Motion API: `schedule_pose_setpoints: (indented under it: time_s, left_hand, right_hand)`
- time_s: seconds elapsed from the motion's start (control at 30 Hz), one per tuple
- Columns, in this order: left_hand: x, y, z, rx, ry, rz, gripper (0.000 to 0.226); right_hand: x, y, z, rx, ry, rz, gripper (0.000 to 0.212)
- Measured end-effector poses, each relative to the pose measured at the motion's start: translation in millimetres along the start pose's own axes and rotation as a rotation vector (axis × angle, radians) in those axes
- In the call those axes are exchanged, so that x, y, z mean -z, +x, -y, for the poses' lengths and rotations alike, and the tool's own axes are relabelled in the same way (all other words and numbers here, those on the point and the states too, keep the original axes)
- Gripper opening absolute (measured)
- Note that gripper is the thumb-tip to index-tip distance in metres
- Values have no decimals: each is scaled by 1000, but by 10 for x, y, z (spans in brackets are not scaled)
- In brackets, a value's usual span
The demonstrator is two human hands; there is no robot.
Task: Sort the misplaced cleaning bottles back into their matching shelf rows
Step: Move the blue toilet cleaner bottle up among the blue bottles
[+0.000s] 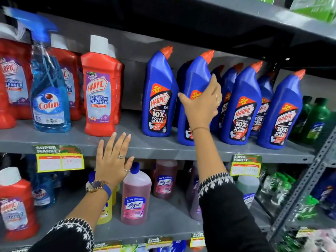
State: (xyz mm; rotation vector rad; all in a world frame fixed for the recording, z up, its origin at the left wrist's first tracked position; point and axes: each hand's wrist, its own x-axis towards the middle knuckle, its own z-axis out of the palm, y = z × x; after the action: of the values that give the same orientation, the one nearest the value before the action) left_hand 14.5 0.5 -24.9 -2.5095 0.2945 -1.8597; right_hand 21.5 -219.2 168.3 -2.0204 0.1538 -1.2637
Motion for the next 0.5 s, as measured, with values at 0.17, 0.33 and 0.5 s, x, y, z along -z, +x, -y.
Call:
schedule_pose_setpoints:
  time_s: [0.17, 0.33, 0.5]
  left_hand:
    - [-13, -4, 2, -2, -3, -17, 53]
    - [-21, -6, -1, -14, 7, -33, 52]
    - [-9, -5, -4, -16, 8, -34, 52]
  right_hand:
    - [-82, -468, -377, -153, 36, 75, 131]
    - [-100, -247, -392, -194, 49, 85, 135]
    - [-155, -165, -461, -225, 60, 115, 134]
